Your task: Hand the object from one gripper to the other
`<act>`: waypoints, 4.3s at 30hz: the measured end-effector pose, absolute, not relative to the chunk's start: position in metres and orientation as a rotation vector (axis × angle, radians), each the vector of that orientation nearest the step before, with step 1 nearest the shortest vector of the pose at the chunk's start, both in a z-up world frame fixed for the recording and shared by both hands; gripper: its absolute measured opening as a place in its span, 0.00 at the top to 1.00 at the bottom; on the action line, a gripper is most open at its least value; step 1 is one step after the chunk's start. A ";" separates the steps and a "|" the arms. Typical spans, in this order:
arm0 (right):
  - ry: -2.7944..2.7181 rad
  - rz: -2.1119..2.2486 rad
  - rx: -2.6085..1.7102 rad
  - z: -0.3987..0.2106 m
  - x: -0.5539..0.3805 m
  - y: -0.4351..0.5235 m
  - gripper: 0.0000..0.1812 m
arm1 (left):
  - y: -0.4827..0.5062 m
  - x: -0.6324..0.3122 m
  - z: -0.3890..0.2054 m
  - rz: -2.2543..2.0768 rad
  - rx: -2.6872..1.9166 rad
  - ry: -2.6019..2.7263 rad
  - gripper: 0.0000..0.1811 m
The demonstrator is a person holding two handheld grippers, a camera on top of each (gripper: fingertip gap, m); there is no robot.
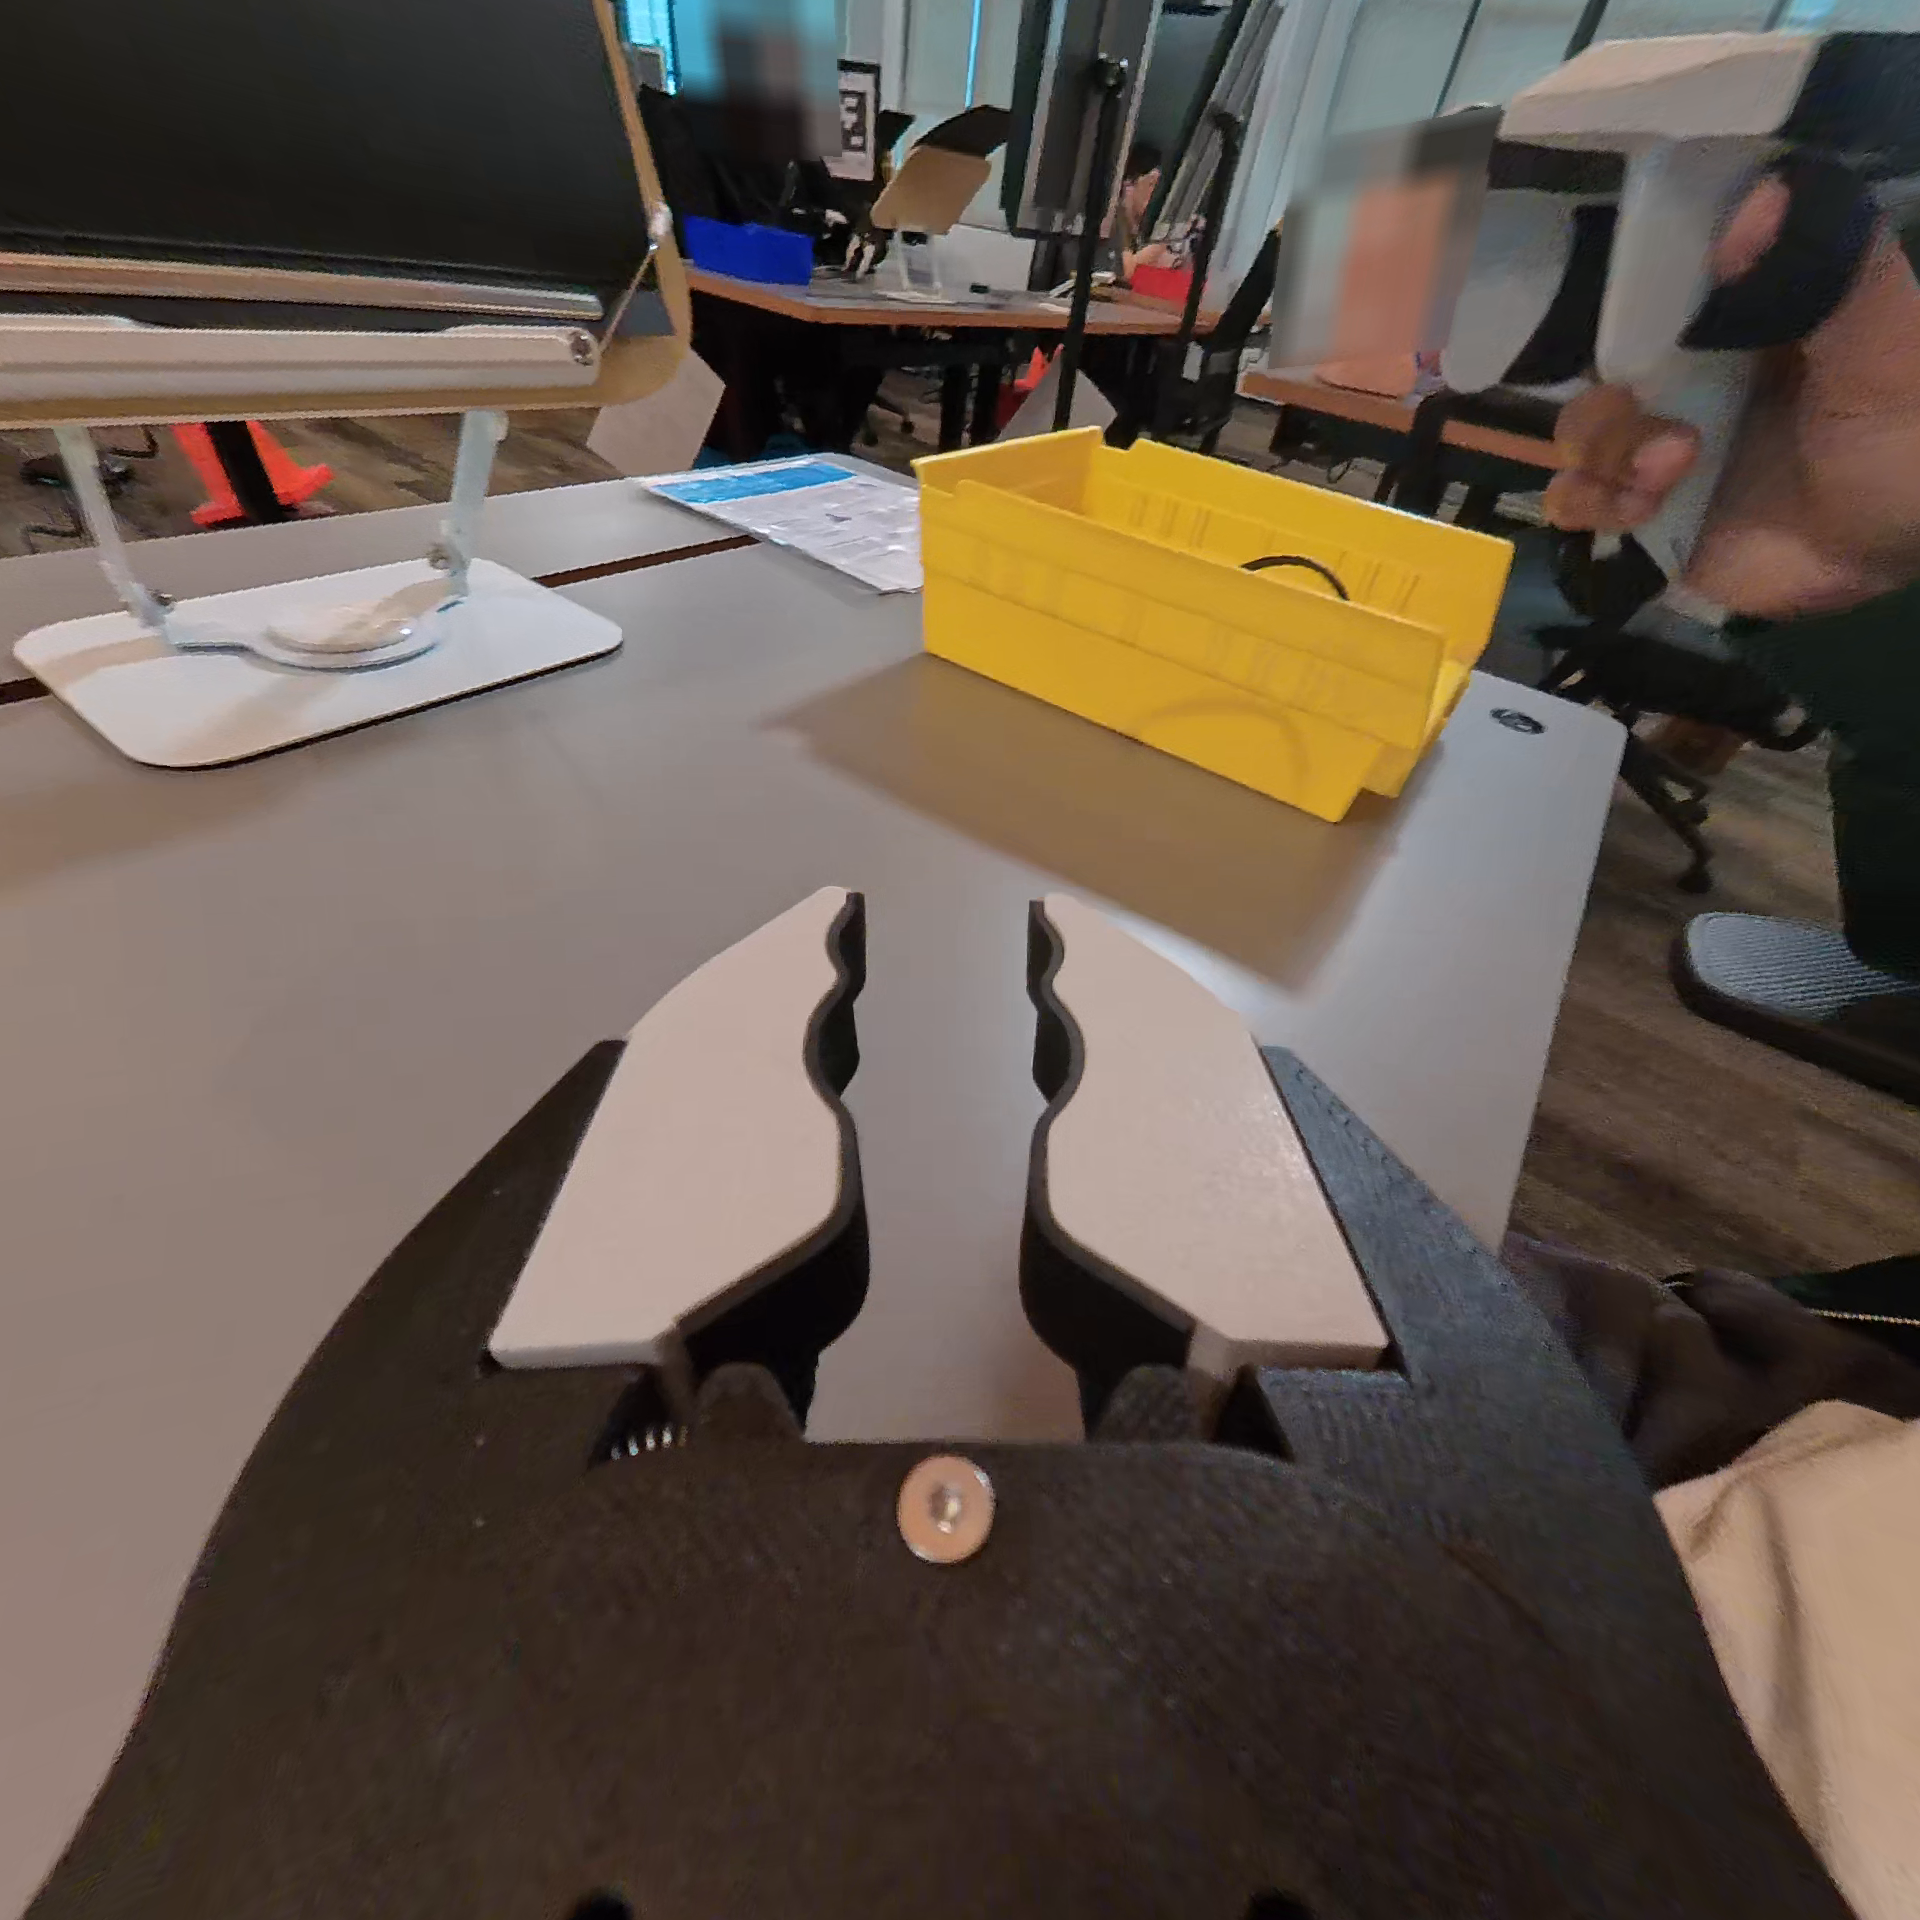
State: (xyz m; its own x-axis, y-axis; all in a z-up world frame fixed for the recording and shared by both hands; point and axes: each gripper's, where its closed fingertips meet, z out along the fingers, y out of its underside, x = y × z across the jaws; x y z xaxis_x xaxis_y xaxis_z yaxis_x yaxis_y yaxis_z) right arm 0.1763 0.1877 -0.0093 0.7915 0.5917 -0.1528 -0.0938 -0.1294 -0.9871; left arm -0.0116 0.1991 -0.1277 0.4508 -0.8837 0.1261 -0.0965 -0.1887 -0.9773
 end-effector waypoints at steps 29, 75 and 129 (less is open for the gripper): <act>-0.466 0.711 -1.647 -0.132 0.081 0.233 0.76 | 0.264 -0.001 -0.122 -0.961 -1.633 0.860 0.82; -0.520 0.822 -1.722 -0.150 0.052 0.224 0.80 | 0.309 -0.428 -0.139 -0.011 -2.557 -0.016 0.56; -0.462 0.809 -1.745 -0.153 0.068 0.215 0.80 | 0.289 -0.424 -0.177 0.219 -2.934 0.289 0.38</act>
